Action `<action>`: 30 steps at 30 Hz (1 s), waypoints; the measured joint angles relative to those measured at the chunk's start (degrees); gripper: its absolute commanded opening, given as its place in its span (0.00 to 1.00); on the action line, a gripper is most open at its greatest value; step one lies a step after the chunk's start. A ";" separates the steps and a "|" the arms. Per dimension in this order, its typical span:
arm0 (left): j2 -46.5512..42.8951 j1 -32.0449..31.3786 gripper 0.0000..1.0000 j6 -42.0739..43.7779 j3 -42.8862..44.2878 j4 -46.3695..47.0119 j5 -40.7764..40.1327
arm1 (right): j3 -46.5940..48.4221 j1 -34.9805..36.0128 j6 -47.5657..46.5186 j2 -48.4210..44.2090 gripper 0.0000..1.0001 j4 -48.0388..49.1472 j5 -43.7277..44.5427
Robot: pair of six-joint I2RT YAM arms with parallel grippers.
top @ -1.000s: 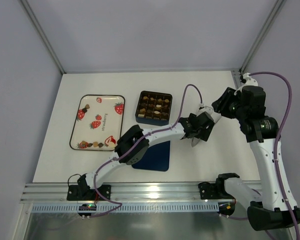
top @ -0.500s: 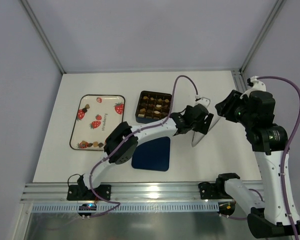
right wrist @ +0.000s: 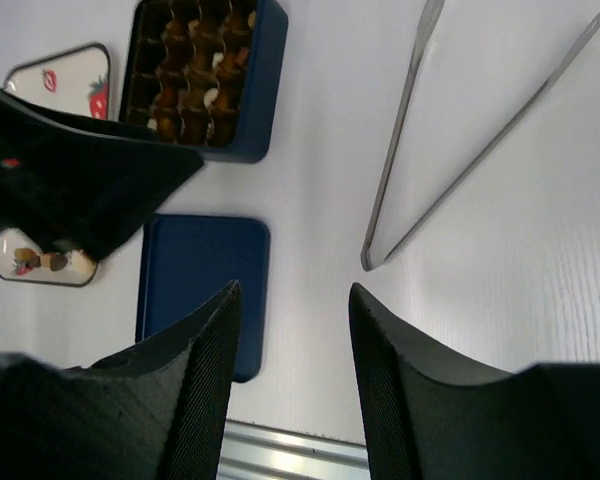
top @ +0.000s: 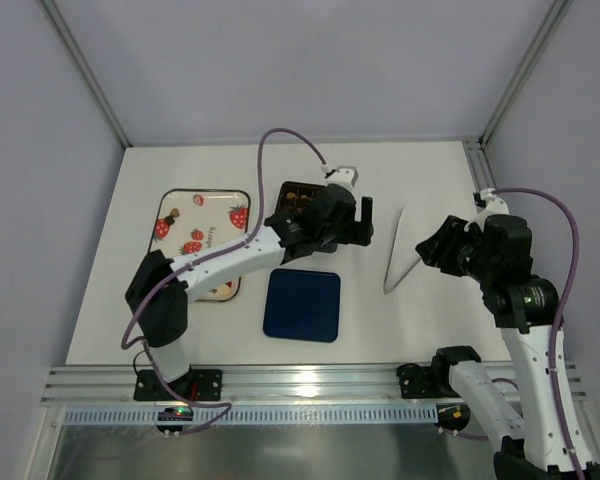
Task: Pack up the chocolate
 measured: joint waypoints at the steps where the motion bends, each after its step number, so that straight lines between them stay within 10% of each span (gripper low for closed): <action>1: -2.60 0.61 0.83 -0.46 -2.05 -0.66 -0.33 | -2.45 0.28 0.09 -0.20 0.48 0.31 -0.57; 11: -29.86 3.54 0.83 -4.22 -20.24 -8.37 -2.16 | -19.47 22.80 8.15 7.93 0.44 9.84 6.05; 30: -55.21 6.40 0.84 -12.74 -46.77 -21.49 0.04 | -22.73 40.33 22.71 39.76 0.37 31.61 16.52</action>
